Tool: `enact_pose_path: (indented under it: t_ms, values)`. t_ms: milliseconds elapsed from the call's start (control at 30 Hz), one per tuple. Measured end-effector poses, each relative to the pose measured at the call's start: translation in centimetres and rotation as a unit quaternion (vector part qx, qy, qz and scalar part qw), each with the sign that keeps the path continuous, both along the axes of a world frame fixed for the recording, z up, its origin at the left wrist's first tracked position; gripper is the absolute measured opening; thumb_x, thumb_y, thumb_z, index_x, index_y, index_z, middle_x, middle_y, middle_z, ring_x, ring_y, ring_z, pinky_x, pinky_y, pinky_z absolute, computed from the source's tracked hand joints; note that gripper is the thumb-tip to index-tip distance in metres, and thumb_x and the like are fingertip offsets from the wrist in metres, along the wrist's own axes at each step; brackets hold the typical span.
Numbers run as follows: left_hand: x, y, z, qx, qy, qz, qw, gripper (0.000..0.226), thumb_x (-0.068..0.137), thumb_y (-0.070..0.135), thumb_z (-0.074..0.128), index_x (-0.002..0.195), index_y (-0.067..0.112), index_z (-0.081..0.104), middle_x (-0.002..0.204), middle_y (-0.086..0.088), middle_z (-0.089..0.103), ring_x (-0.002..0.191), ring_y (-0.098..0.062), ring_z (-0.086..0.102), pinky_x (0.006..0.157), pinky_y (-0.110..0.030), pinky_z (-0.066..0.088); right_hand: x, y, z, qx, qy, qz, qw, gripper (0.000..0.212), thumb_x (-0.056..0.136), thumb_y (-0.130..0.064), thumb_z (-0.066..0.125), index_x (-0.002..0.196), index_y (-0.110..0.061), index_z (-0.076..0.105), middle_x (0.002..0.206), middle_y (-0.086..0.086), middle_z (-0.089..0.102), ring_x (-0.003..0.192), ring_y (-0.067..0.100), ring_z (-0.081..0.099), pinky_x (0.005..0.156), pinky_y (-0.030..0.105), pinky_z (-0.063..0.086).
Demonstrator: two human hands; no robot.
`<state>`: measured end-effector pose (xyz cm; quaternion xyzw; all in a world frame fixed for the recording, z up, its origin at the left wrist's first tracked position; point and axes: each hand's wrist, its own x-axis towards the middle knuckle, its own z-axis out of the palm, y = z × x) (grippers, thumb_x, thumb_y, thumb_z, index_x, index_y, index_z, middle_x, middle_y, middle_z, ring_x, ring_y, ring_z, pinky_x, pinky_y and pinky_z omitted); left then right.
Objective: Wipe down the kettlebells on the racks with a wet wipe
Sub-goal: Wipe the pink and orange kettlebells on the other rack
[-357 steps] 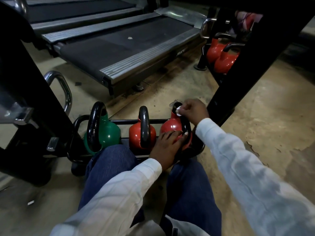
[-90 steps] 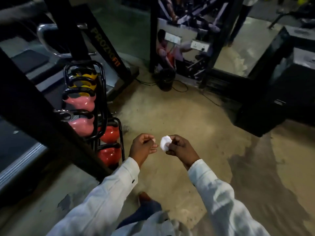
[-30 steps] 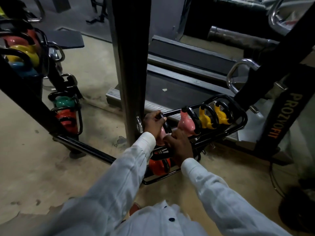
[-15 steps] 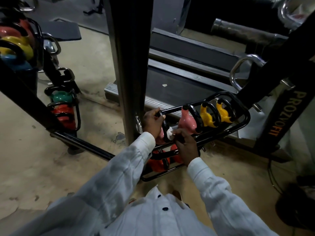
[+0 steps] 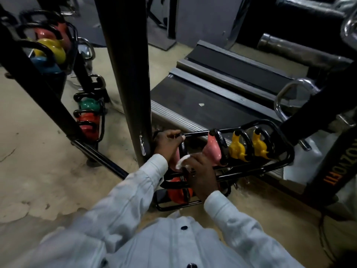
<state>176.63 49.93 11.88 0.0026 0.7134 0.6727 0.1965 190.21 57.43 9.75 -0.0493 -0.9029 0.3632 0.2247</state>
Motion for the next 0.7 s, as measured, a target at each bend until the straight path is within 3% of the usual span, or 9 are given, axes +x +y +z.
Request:
enact_pose_path:
  t_ms: [67,133,200,333,400,533,600,700]
  values:
    - [-0.3,0.1,0.1,-0.009,0.013,0.013,1.0,0.018,0.082,0.006,0.073,0.099,0.003,0.073,0.092,-0.007,0.072,0.08,-0.014,0.068,0.084,-0.022,0.056,-1.8,0.5,-0.1,0.045,-0.025,0.013,0.999,0.012,0.088,-0.02,0.062,0.094,-0.017,0.073,0.098,0.002,0.061,0.095,0.019,0.06,0.088,0.027,0.043]
    - [-0.6,0.1,0.7,-0.042,0.024,0.028,0.998,0.013,0.084,0.006,0.071,0.095,-0.002,0.072,0.077,-0.001,0.068,0.066,-0.003,0.059,0.06,-0.003,0.045,-4.0,1.3,-0.3,0.051,-0.05,-0.012,0.997,0.022,0.09,-0.031,0.055,0.1,-0.019,0.071,0.101,0.002,0.06,0.096,0.023,0.059,0.09,0.032,0.043]
    - [-0.9,0.3,1.0,-0.073,0.04,0.039,0.996,0.011,0.082,0.012,0.073,0.088,0.003,0.074,0.07,0.004,0.066,0.062,0.0,0.057,0.051,-0.001,0.038,-4.3,1.6,0.3,0.033,-0.047,-0.031,0.998,0.029,0.086,-0.034,0.055,0.103,-0.018,0.072,0.102,0.005,0.061,0.097,0.025,0.059,0.09,0.039,0.047]
    - [-0.9,0.6,1.1,-0.061,0.032,0.001,0.998,0.013,0.087,0.005,0.066,0.099,0.001,0.071,0.075,0.004,0.063,0.055,0.009,0.057,0.057,-0.004,0.04,-2.0,1.5,1.1,0.06,-0.025,0.018,0.998,0.032,0.087,-0.033,0.053,0.106,-0.015,0.073,0.104,0.009,0.062,0.096,0.028,0.058,0.089,0.037,0.047]
    - [-0.8,0.5,1.2,-0.053,0.026,0.006,0.998,0.016,0.087,0.005,0.065,0.102,0.001,0.072,0.079,0.002,0.066,0.057,0.01,0.059,0.064,-0.01,0.045,-3.6,2.0,1.7,0.013,-0.042,0.017,0.999,0.028,0.085,-0.03,0.058,0.102,-0.016,0.075,0.102,0.007,0.064,0.096,0.022,0.058,0.09,0.031,0.046]
    - [-0.8,0.5,1.6,-0.038,0.005,0.032,0.999,0.015,0.091,0.007,0.062,0.102,0.001,0.071,0.079,-0.001,0.066,0.054,0.009,0.059,0.053,-0.002,0.041,-7.7,3.7,2.5,-0.037,-0.073,-0.013,0.997,0.021,0.083,-0.03,0.064,0.098,-0.021,0.077,0.097,0.006,0.07,0.088,0.005,0.051,0.089,0.027,0.046]
    - [-0.9,0.5,1.9,-0.038,-0.001,0.032,0.999,0.019,0.094,0.016,0.061,0.1,0.002,0.073,0.083,-0.005,0.069,0.064,0.002,0.064,0.058,-0.007,0.044,-6.1,3.5,2.4,-0.041,-0.083,0.004,0.996,0.018,0.086,-0.024,0.068,0.1,-0.017,0.076,0.103,0.006,0.066,0.091,0.003,0.052,0.09,0.014,0.043]
    - [-0.5,0.2,1.5,-0.037,0.004,0.01,0.999,0.028,0.098,0.027,0.054,0.102,0.008,0.074,0.093,-0.004,0.072,0.087,-0.013,0.067,0.074,-0.013,0.05,-1.7,2.9,1.6,-0.035,-0.071,0.036,0.996,0.013,0.085,-0.015,0.069,0.097,-0.013,0.074,0.102,0.001,0.058,0.091,0.01,0.058,0.085,0.015,0.045]
